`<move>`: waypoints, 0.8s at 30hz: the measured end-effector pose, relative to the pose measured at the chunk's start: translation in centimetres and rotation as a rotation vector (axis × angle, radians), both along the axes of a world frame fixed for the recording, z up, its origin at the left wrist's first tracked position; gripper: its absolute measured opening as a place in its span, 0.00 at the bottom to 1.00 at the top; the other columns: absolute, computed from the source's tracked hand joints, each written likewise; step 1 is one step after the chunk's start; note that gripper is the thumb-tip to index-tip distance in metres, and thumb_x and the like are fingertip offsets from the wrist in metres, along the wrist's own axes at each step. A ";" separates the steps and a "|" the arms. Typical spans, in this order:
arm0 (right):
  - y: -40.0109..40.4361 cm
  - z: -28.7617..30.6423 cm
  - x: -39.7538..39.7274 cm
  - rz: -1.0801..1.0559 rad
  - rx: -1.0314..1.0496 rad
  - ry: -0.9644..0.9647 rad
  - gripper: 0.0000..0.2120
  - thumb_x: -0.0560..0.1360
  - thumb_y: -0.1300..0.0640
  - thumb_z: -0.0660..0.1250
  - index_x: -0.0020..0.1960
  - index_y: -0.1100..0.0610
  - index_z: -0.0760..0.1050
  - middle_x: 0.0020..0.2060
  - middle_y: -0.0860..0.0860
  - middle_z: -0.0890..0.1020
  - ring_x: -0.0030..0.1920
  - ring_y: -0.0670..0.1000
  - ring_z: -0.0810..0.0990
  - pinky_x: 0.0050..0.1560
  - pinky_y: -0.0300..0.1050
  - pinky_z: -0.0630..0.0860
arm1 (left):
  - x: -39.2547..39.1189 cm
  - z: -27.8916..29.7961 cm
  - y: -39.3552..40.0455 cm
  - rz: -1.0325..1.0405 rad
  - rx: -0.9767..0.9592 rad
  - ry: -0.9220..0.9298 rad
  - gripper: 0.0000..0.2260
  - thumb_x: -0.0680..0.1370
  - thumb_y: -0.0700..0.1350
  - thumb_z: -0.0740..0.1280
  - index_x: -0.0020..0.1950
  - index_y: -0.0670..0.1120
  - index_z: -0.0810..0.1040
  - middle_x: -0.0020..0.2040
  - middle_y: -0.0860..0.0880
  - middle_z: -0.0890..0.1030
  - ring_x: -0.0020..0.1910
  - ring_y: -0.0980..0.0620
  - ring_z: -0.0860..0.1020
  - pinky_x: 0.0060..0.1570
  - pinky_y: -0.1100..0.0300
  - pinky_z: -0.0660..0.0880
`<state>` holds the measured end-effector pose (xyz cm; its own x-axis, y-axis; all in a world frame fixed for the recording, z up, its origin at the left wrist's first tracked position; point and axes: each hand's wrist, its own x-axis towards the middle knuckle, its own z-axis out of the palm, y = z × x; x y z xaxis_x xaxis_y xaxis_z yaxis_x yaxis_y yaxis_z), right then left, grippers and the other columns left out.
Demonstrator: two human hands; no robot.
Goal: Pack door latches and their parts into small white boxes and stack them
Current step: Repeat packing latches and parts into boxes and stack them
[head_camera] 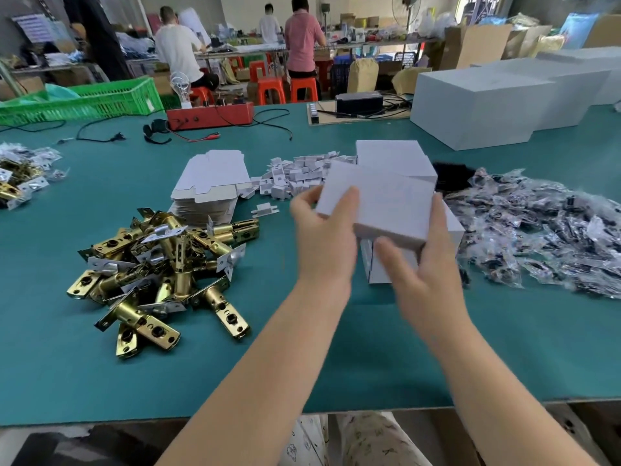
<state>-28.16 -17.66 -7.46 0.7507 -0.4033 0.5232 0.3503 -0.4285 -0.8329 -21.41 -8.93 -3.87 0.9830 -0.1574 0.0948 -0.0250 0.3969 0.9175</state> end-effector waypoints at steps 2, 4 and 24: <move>-2.0 0.7 0.7 -0.131 0.041 0.044 0.33 0.74 0.46 0.62 0.76 0.49 0.55 0.70 0.43 0.68 0.68 0.41 0.67 0.66 0.35 0.64 | -0.6 -0.1 -1.4 -0.057 0.314 -0.164 0.14 0.78 0.49 0.64 0.61 0.54 0.64 0.55 0.56 0.74 0.58 0.59 0.73 0.54 0.61 0.72; -4.7 0.8 0.9 -0.177 0.056 0.111 0.34 0.75 0.44 0.62 0.77 0.51 0.55 0.68 0.45 0.70 0.66 0.39 0.68 0.66 0.35 0.64 | -0.7 -0.7 -2.4 -0.125 0.508 -0.258 0.20 0.81 0.51 0.59 0.72 0.52 0.61 0.63 0.58 0.70 0.67 0.56 0.61 0.65 0.56 0.61; -10.8 1.4 4.7 0.136 0.655 0.323 0.33 0.74 0.30 0.54 0.74 0.44 0.63 0.68 0.40 0.72 0.62 0.46 0.77 0.41 0.44 0.79 | 6.3 -3.2 -4.4 -0.374 0.199 -0.045 0.27 0.82 0.63 0.40 0.72 0.56 0.67 0.64 0.65 0.74 0.66 0.65 0.71 0.65 0.67 0.61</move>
